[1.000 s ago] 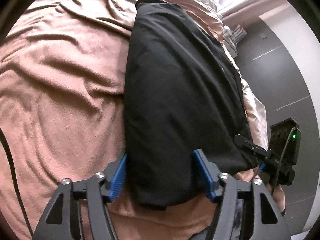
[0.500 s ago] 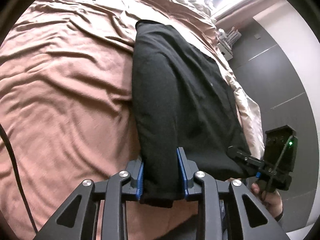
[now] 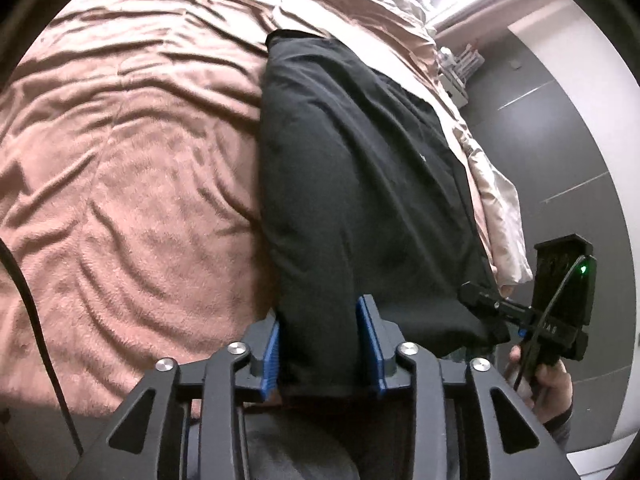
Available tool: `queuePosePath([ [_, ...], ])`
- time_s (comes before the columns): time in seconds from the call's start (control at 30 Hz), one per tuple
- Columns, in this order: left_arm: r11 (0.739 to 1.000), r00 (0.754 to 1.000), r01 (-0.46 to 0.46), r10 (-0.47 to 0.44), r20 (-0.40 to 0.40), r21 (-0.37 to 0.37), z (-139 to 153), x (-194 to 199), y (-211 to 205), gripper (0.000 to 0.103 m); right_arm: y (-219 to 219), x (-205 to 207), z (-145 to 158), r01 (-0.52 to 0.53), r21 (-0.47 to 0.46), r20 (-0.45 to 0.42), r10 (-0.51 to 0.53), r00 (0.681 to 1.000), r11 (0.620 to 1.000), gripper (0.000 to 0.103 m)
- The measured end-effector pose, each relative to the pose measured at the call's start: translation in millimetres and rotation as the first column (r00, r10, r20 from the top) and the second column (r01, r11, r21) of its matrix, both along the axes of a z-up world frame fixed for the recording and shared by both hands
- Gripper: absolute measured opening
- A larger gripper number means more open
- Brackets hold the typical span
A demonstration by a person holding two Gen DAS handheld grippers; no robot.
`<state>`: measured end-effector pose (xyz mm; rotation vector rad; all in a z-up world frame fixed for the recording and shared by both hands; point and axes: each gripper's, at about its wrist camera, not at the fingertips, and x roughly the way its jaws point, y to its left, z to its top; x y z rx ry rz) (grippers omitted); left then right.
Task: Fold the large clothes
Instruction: 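Open both tools and reposition them at the folded shirt's end, then close both tools on the end of the folded black shirt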
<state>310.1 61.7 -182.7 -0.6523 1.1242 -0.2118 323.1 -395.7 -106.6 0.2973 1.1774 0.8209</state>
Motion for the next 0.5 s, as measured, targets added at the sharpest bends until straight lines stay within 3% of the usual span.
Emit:
queuePosePath([
  [0.1, 0.998, 0.999, -0.037, 0.036, -0.023, -0.041, -7.7, 3.1, 14.7, 0.048, -12.1, 19.3, 3.3, 0.056, 0.004, 0.009, -0.056, 0.998, 0.998, 0.062],
  [0.2, 0.993, 0.996, -0.091, 0.092, 0.011, -0.068, -3.9, 11.3, 32.2, 0.062, -18.5, 46.5, 2.9, 0.081, 0.037, -0.007, -0.081, 0.997, 0.996, 0.062],
  [0.4, 0.989, 0.992, -0.121, 0.123, 0.023, -0.086, -3.8, 38.7, 48.7, 0.064, -15.5, 101.8, -11.4, 0.109, 0.072, -0.049, -0.106, 0.993, 0.991, 0.063],
  [0.5, 0.986, 0.991, -0.132, 0.134, 0.007, -0.098, -11.1, 56.7, 54.5, 0.064, -5.6, 120.1, -22.2, 0.101, 0.075, -0.047, -0.098, 0.994, 0.992, 0.073],
])
